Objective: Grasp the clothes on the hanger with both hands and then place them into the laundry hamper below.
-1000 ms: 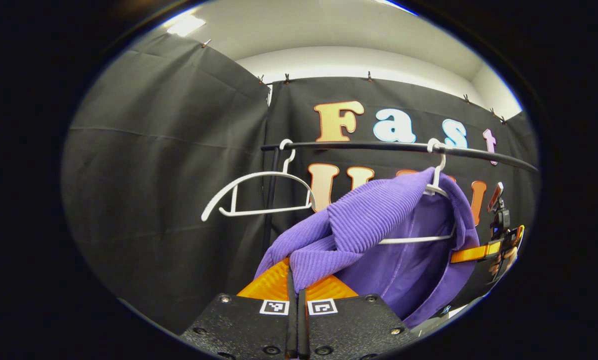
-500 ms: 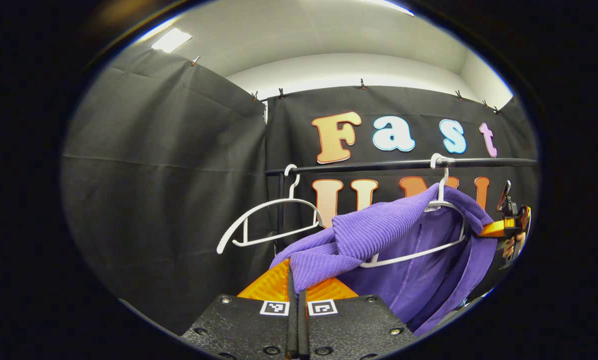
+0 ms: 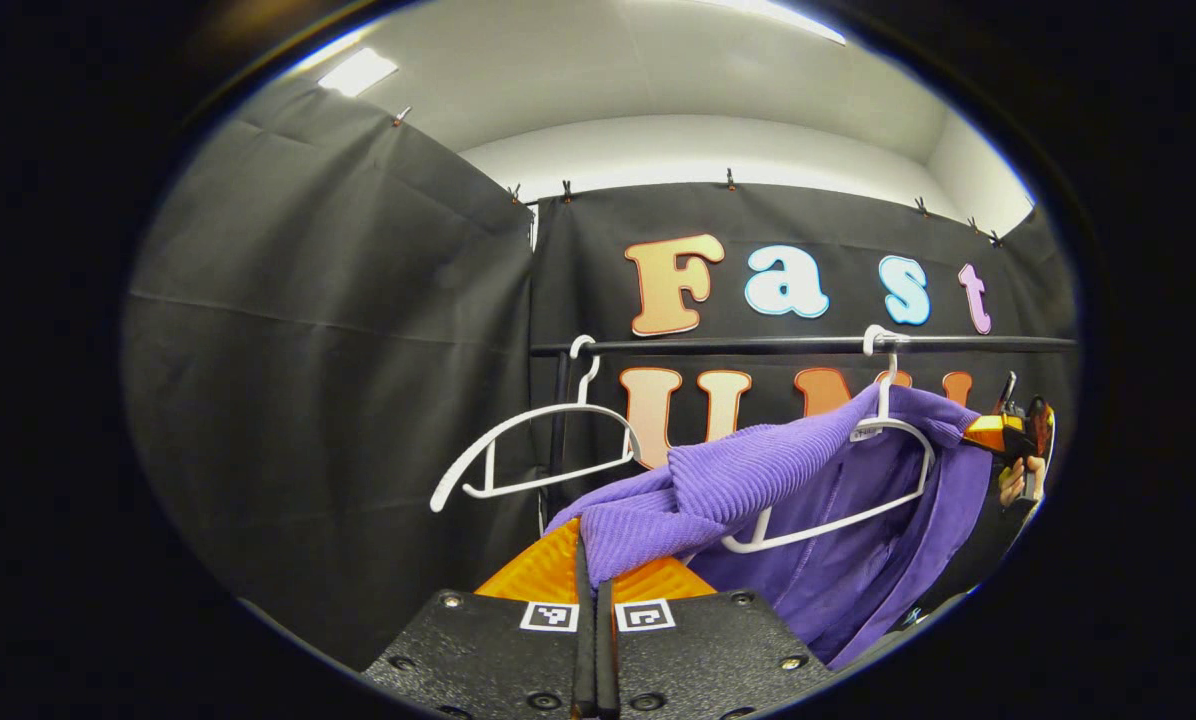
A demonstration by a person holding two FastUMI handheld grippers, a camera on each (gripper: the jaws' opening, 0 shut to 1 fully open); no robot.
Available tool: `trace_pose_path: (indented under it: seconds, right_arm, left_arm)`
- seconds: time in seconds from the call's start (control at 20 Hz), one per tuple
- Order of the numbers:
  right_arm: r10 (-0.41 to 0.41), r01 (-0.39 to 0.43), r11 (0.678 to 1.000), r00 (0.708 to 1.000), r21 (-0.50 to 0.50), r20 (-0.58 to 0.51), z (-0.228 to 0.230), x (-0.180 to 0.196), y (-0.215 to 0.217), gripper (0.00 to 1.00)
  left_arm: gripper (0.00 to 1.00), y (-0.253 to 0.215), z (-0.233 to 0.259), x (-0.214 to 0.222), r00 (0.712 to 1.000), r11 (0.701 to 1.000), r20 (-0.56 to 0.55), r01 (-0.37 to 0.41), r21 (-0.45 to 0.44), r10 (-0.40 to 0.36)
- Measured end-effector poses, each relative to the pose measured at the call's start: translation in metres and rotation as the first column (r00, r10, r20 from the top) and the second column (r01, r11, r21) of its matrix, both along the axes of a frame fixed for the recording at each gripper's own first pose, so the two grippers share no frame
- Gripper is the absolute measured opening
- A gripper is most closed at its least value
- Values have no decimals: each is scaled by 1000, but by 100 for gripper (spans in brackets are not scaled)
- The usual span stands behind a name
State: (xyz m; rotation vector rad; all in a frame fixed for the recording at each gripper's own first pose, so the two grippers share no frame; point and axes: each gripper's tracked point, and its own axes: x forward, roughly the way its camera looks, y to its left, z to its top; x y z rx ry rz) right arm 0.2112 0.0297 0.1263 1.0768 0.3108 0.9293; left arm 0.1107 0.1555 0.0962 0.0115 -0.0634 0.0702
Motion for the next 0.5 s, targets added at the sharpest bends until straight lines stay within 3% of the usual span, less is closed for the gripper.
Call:
trace_pose_path:
  seconds: [0.2,0.5]
  right_arm:
    - [-13,14,999,999,36,-50,13,20,-5,16]
    - [-55,51,996,997,-67,-57,26,49,-12,16]
  left_arm:
    - [0,-2,-8,4,1000,997,-12,27,-66,-28]
    - [0,1,-7,10,999,992,1,33,-120,-33]
